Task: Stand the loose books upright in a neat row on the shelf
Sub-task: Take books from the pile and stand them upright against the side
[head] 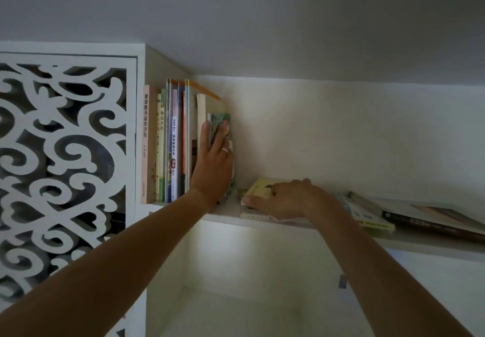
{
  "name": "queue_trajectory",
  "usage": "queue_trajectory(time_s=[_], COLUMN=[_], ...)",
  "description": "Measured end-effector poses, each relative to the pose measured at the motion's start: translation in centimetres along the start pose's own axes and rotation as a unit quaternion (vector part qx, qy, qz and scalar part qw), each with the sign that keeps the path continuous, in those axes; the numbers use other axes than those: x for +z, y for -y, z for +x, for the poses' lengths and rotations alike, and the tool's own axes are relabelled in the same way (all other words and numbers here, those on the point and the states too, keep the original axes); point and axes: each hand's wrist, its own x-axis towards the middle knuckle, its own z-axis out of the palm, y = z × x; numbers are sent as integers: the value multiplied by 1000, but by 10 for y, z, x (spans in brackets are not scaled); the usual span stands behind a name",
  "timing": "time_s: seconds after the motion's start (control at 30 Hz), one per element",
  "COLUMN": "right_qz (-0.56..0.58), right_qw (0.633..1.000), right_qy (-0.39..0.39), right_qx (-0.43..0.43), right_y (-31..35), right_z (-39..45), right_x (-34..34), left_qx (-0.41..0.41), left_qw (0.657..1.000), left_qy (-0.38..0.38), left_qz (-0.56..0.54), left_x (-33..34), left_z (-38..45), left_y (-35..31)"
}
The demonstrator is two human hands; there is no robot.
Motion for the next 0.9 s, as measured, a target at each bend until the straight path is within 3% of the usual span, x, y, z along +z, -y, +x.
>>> queue_trajectory(time_s=[0.07,0.17,0.33,0.57,0.73,0.9], right_qz=[-5,5,115,236,259,345], right_qw=[1000,999,985,952,895,827], right_qy=[14,-33,-132,-190,-355,-441], right_qx=[-22,-5,7,31,73,47], right_y=[-3,-6,1,2,11,41], right_z=[-6,-7,-10,-6,9,25], right_x=[0,3,12,-7,-25,-52], left_qx=[2,-2,0,7,-16,-27], left_qw=[1000,997,995,991,974,946], left_qy=[1,-10,-14,-38,-98,-148], left_qz=[-21,-72,-100,-126,-206,-286], left_x=[-2,-7,-1,2,7,8], left_z=[1,1,-6,-9,-9,-9], left_y=[1,4,7,10,8,8])
